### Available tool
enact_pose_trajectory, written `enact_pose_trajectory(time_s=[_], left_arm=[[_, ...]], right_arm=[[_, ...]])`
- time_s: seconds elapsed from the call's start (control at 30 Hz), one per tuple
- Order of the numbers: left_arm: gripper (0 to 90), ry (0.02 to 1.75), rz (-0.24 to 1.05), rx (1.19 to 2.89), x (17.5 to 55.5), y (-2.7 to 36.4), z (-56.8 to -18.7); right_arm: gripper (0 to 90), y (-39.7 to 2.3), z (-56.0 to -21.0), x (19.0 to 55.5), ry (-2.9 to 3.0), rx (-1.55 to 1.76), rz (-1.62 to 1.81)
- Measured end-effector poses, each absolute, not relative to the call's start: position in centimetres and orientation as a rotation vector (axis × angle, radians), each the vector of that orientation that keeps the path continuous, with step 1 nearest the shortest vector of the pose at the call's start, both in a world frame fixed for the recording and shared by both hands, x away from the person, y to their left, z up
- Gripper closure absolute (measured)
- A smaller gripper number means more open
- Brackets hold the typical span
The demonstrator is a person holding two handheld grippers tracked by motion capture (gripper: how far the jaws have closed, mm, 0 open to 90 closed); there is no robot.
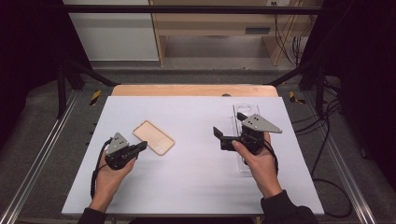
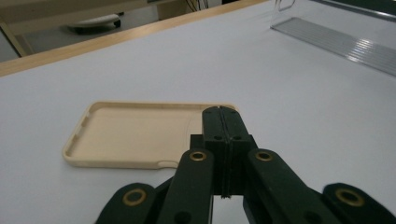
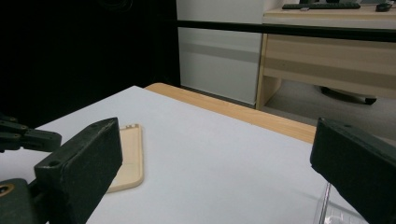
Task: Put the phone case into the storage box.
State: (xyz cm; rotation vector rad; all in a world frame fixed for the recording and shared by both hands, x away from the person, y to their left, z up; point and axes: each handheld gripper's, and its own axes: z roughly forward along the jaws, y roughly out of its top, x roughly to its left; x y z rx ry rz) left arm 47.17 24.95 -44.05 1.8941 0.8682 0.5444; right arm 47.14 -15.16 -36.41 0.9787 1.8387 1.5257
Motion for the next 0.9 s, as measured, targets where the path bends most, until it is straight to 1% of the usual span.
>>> enact_pose_trajectory(time_s=[0.1,0.37,0.9], left_arm=[[90.0,0.878,0.510,1.929,48.3,24.3,-44.4],[90.0,0.887,0.477,1.988,50.3,22.7,-45.1],[90.0,0.914,0.448,2.063,52.1,20.8,-46.6]], right_arm=[[2.6,-14.9,-36.8,47.1,1.851,0.968,1.499],[2.7,-14.8,-37.4,46.9,1.850,0.955,1.520],[3.3,-15.3,-39.5,45.9,1.813,0.896,1.557]])
